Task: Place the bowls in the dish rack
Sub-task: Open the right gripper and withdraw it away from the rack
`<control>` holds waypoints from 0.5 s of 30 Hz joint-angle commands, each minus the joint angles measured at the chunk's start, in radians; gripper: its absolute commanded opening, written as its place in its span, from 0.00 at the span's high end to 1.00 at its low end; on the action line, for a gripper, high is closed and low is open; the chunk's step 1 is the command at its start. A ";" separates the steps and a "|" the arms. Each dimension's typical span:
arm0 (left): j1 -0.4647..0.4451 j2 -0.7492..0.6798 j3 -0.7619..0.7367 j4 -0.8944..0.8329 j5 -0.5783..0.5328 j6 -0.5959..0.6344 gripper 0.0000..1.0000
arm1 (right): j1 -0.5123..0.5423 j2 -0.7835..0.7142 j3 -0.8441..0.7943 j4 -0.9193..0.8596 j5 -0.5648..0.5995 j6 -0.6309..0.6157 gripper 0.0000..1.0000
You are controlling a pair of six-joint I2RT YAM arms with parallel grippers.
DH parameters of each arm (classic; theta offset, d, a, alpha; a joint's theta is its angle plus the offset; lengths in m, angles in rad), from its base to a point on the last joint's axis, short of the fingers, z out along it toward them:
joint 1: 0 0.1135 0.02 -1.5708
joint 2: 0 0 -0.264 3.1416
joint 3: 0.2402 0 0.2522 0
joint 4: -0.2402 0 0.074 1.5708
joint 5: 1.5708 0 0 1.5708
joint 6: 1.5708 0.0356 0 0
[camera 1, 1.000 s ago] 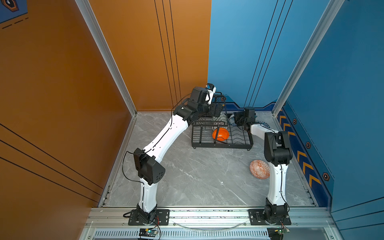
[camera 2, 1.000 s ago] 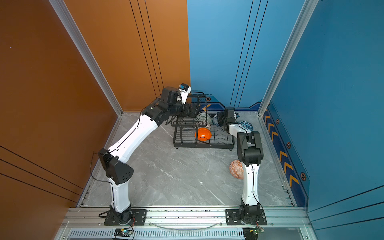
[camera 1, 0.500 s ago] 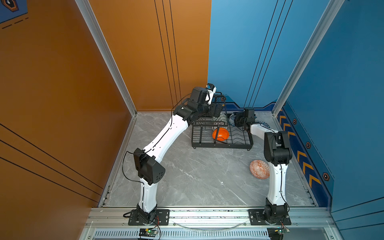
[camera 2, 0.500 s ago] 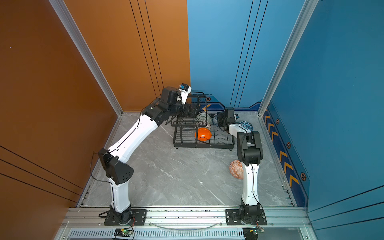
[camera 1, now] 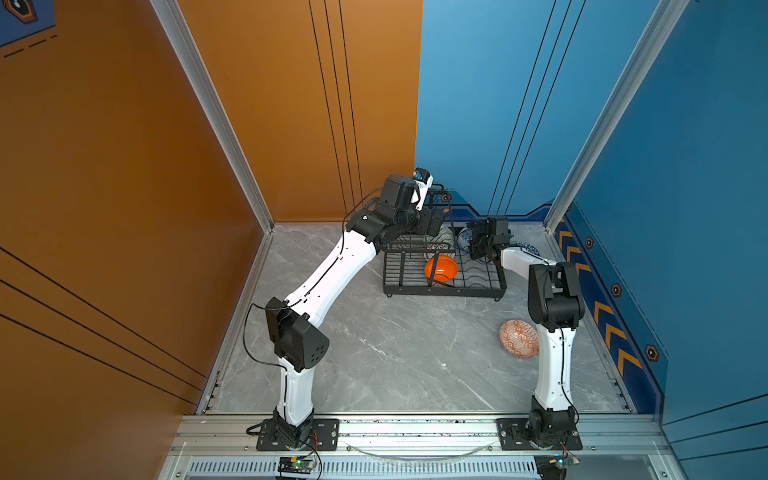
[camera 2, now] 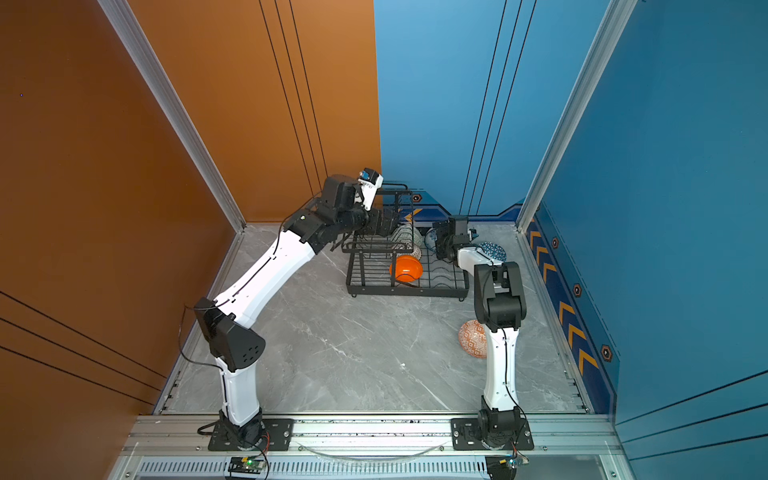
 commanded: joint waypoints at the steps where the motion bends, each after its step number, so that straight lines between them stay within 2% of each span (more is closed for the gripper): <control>1: -0.007 -0.038 -0.015 0.015 -0.030 0.029 0.02 | -0.007 -0.101 0.004 -0.035 -0.017 -0.018 0.00; 9: -0.004 -0.053 -0.061 0.082 -0.048 0.058 0.02 | -0.026 -0.239 -0.055 -0.090 -0.047 -0.037 0.00; 15: -0.003 -0.098 -0.140 0.200 -0.103 0.105 0.02 | -0.075 -0.347 -0.008 -0.309 -0.051 -0.185 0.00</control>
